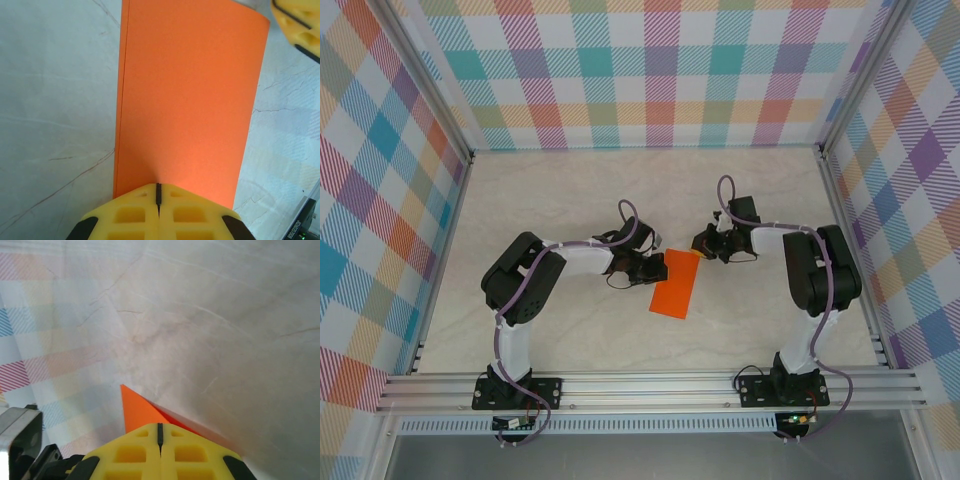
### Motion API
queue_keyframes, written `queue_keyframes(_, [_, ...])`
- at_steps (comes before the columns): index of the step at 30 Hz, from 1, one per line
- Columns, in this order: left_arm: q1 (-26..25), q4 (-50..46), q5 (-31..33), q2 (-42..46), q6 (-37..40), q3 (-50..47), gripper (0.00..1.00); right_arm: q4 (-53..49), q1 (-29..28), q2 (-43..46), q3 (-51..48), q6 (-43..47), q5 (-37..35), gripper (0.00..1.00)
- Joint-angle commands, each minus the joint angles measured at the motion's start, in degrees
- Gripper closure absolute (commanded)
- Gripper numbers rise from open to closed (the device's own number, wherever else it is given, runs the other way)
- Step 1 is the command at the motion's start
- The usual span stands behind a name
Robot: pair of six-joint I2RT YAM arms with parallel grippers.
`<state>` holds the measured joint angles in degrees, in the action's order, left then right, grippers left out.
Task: Fold a paper plane with a square sheet of paper (pick it up from the middle)
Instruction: Fold the square sheet of paper in half at the center of the table.
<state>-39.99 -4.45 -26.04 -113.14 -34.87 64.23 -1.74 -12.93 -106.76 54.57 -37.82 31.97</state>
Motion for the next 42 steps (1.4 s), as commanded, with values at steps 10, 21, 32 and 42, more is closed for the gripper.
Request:
queue_keyframes(10, [-0.8,-10.8,7.0,-4.1,1.1,-4.4,1.0,-3.1,0.3,-2.3,0.3,1.7,-1.6,1.0])
queue_keyframes(21, [-0.8,-10.9,7.3,-3.4,1.1,-4.6,1.0,-3.5,1.7,11.4,-2.2,-2.1,3.0,1.0])
queue_keyframes(32, [-0.7,-10.4,7.1,-3.7,0.8,-4.2,1.0,-3.2,-6.9,23.7,-15.7,-7.0,1.0,1.0])
queue_keyframes(42, [-0.8,-11.0,6.7,-4.3,1.1,-3.7,1.0,7.3,-19.6,22.1,-25.3,-12.9,-1.7,1.0])
